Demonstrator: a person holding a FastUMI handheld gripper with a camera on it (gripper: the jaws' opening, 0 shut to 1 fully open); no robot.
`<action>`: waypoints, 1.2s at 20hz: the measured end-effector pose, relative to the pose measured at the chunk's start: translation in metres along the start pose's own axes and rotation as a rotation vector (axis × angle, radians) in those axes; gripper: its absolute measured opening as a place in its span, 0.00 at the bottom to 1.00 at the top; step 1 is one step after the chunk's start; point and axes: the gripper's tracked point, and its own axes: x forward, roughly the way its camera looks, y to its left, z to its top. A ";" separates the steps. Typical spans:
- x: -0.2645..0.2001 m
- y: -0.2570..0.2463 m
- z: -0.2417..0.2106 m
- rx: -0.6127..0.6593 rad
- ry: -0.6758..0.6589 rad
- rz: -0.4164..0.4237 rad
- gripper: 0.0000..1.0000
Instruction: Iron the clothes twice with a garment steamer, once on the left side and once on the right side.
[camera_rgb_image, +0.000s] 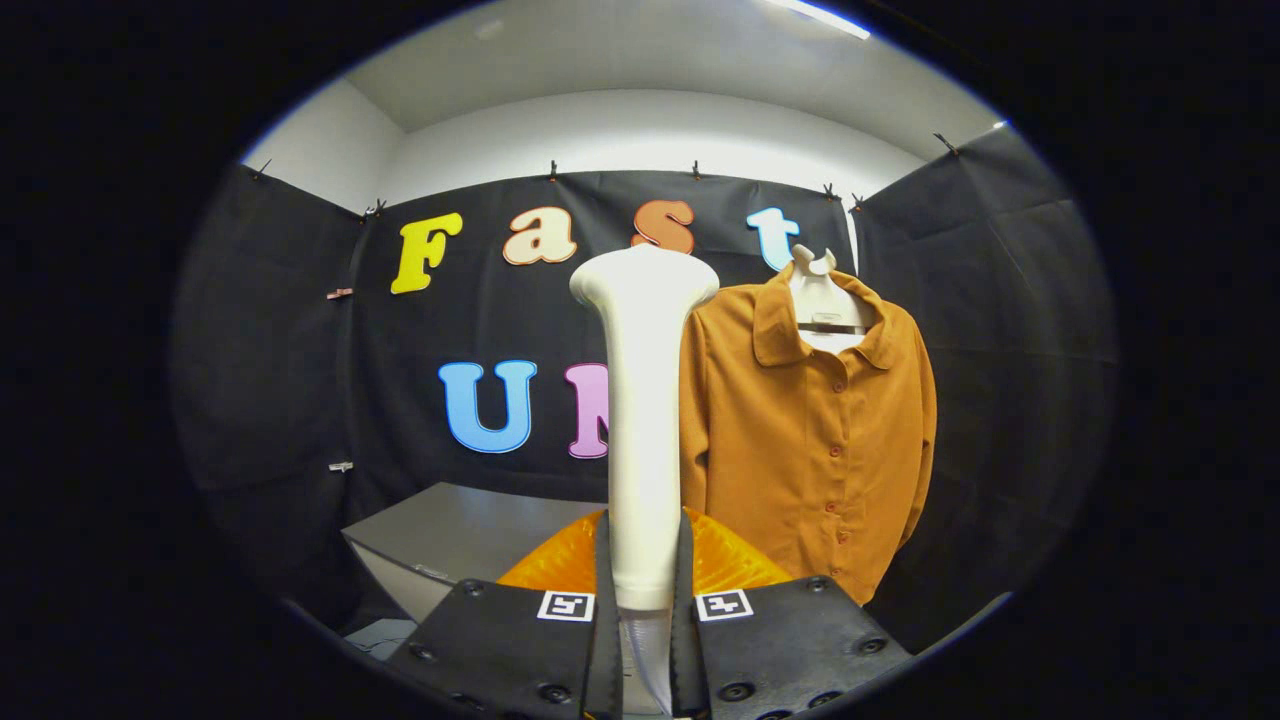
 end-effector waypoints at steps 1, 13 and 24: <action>0.000 0.009 0.002 0.000 0.003 0.009 0.22; 0.002 0.053 0.011 0.025 0.023 0.036 0.22; 0.002 0.043 0.017 0.031 0.020 0.023 0.22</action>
